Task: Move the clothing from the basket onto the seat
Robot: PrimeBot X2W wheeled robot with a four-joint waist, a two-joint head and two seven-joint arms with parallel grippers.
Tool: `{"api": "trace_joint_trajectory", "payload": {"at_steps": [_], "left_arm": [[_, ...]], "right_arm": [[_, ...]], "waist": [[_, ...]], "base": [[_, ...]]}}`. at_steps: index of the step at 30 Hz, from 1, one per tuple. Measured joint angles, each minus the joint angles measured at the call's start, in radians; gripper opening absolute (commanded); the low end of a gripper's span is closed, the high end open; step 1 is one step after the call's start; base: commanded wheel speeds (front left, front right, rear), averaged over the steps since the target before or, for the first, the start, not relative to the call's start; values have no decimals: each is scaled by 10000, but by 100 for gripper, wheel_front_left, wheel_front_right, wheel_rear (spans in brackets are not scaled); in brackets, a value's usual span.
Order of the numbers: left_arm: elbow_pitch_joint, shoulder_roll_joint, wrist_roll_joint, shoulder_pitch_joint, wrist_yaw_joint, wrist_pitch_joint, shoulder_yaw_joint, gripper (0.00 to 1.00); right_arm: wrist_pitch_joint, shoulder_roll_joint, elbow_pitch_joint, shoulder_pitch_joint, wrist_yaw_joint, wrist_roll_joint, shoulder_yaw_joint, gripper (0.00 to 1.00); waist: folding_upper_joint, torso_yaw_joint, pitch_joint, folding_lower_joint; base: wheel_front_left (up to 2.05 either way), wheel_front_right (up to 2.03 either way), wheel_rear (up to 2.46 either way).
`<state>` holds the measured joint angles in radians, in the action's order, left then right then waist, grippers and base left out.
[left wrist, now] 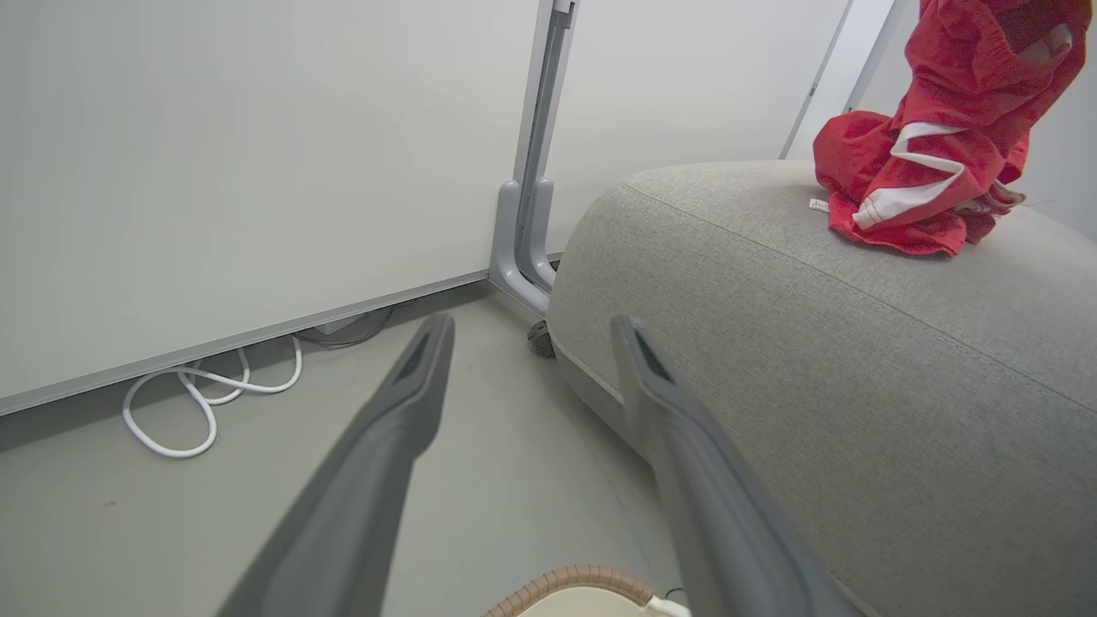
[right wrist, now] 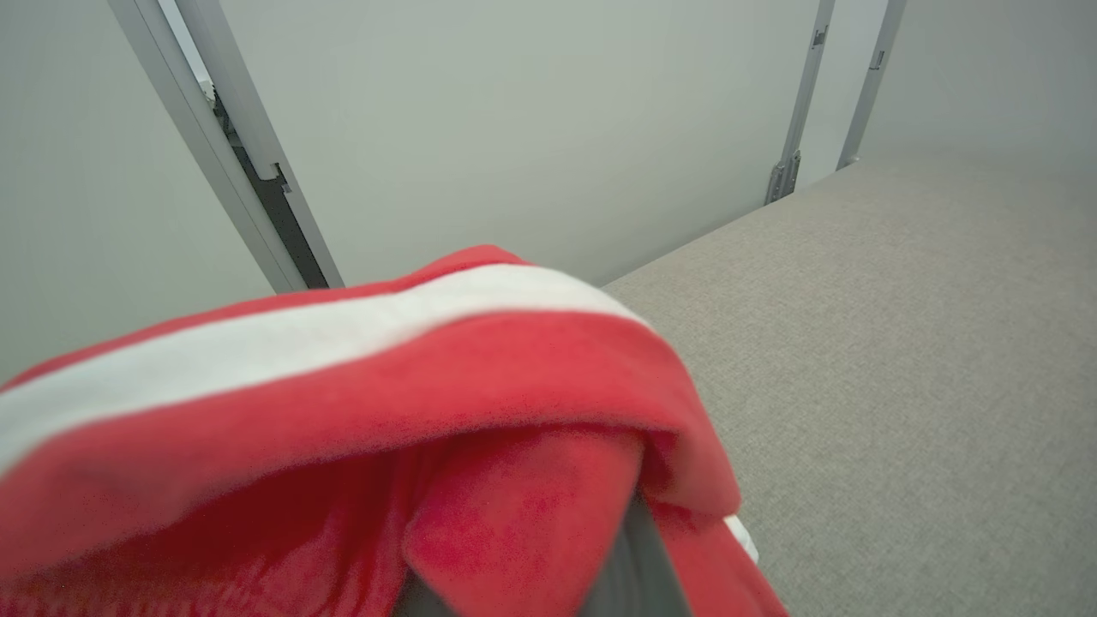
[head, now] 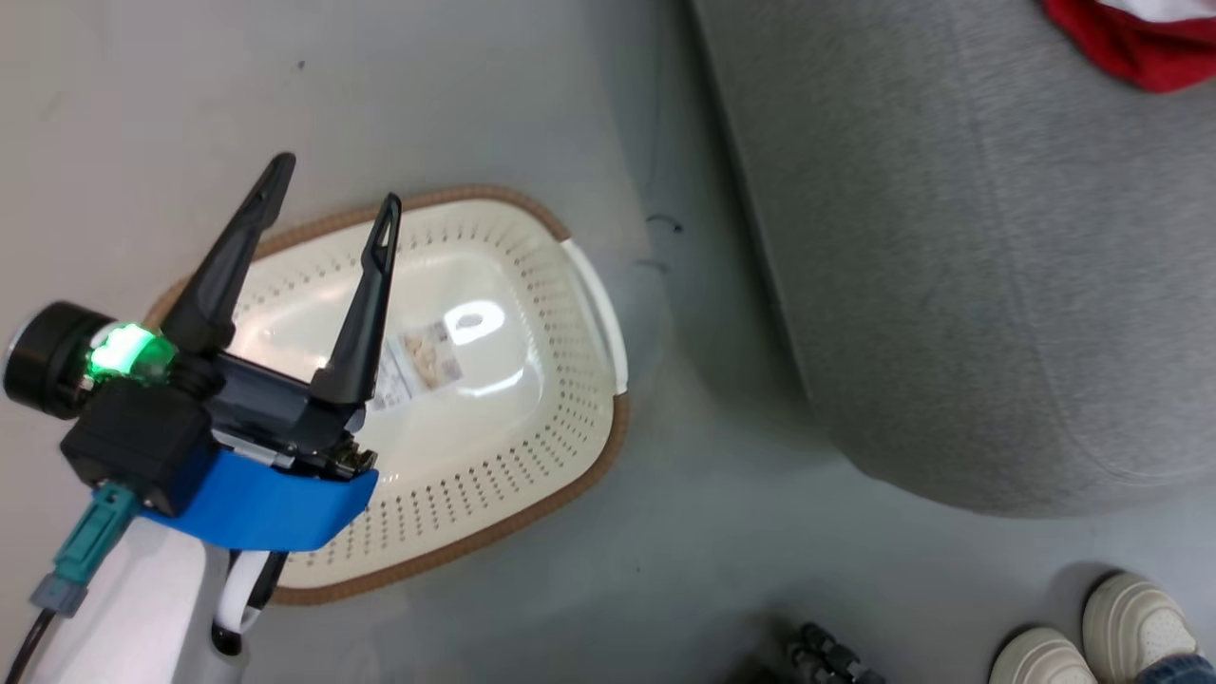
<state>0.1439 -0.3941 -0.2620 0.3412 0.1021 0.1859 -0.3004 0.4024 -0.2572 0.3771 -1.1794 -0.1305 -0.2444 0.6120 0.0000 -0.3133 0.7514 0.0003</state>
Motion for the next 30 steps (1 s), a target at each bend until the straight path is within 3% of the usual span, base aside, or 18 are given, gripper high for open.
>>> {"api": "trace_joint_trajectory", "payload": {"at_steps": [7,11,12,13,22,30], "left_arm": [[558,-109,102,142,-119,-52,19,100],[569,-161,98,129,-146,-23,48,100],[546,-161,96,122,-148,-8,44,100],[531,-159,92,117,-148,8,36,100],[-123,119,-102,87,-136,332,-222,100],[-1285,717,-431,-124,-46,660,-451,100]], "right_arm": [[-671,313,968,127,0,677,807,0],[-922,395,1480,162,0,895,752,0],[-1020,387,1584,166,0,1001,673,46],[-1135,364,1662,174,0,1085,587,100],[-1388,332,2313,786,0,1373,-44,100],[-1490,332,2452,2122,0,1185,-792,100]], "waist": [[0,439,949,0],[0,569,1099,0],[0,567,1070,0],[0,566,1024,-1],[0,600,140,-1],[0,757,-1303,-4]], "base": [[0,0,0],[0,0,0],[0,0,0],[0,0,0],[0,0,0],[0,0,0]]}}
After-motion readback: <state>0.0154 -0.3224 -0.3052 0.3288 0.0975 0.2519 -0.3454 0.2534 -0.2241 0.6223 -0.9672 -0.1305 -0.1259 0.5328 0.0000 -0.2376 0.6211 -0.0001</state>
